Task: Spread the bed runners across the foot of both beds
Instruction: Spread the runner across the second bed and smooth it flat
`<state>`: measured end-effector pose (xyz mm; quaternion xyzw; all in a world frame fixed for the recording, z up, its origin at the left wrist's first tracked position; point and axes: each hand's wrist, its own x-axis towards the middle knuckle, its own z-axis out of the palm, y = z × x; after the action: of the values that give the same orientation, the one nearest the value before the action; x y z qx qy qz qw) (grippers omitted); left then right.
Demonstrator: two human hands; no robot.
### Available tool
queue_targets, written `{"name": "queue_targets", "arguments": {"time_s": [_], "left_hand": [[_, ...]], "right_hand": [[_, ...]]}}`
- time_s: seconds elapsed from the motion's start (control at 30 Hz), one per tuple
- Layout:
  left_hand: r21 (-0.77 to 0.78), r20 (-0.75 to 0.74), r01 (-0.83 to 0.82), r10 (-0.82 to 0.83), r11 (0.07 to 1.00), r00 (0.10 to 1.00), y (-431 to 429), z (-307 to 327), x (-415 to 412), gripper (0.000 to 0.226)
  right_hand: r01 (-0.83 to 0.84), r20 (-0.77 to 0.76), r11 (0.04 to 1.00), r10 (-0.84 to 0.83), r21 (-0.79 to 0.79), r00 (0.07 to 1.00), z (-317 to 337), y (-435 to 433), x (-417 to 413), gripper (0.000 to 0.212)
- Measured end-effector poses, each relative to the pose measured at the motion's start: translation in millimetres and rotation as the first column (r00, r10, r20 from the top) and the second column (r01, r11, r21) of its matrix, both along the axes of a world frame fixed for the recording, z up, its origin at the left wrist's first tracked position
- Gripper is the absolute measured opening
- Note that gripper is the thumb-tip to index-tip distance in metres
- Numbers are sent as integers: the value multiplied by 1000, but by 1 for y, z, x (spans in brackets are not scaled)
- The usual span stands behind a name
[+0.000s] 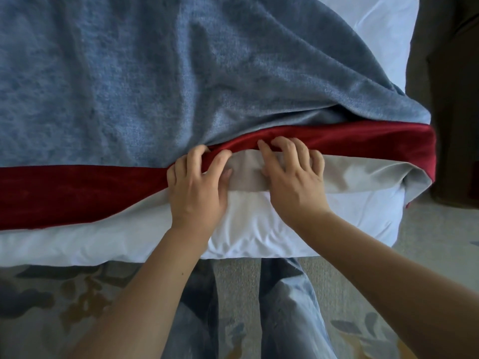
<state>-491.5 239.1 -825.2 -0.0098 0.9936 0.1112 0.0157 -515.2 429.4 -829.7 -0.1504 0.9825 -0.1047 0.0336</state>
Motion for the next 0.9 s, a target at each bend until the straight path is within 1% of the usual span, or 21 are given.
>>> {"name": "queue_targets", "arguments": {"time_s": [0.07, 0.13, 0.2, 0.3, 0.43, 0.53, 0.63, 0.7, 0.8, 0.9], "left_hand": [[-2, -6, 2, -2, 1000, 1000, 0, -3, 0, 29], [-7, -9, 9, -9, 1000, 1000, -1, -4, 1, 29], [-2, -11, 8, -8, 1000, 1000, -1, -3, 2, 30], [12, -20, -3, 3, 1000, 1000, 1, -1, 1, 29], [29, -13, 10, -9, 1000, 1000, -2, 2, 1, 18], [73, -74, 74, -69, 995, 995, -1, 4, 4, 11], [104, -125, 224, -210, 969, 970, 4, 4, 12, 3], [129, -135, 283, -266, 950, 954, 4, 4, 23, 8], [176, -142, 310, -288, 934, 947, -4, 8, 45, 14], [180, -123, 352, -334, 918, 934, -12, 14, 68, 14]], "right_hand": [[24, -74, 999, -26, -29, 997, -1, 0, -11, 26], [29, -105, 999, -32, -29, 994, -2, -1, -21, 9], [11, -108, 1000, -10, 8, 994, -5, -2, -28, 3], [-28, -96, 998, 33, 47, 995, -4, -3, -32, 10], [-68, -109, 997, 71, 26, 991, 14, 4, -22, 13], [-108, -31, 992, 110, 60, 993, 24, 7, 5, 17], [-168, 45, 973, 163, 157, 986, 30, 5, 34, 15], [-193, 86, 965, 180, 179, 980, 37, 3, 47, 17], [-213, 129, 957, 191, 195, 973, 49, 1, 62, 21], [-251, 248, 927, 184, 277, 951, 57, -1, 82, 18]]}}
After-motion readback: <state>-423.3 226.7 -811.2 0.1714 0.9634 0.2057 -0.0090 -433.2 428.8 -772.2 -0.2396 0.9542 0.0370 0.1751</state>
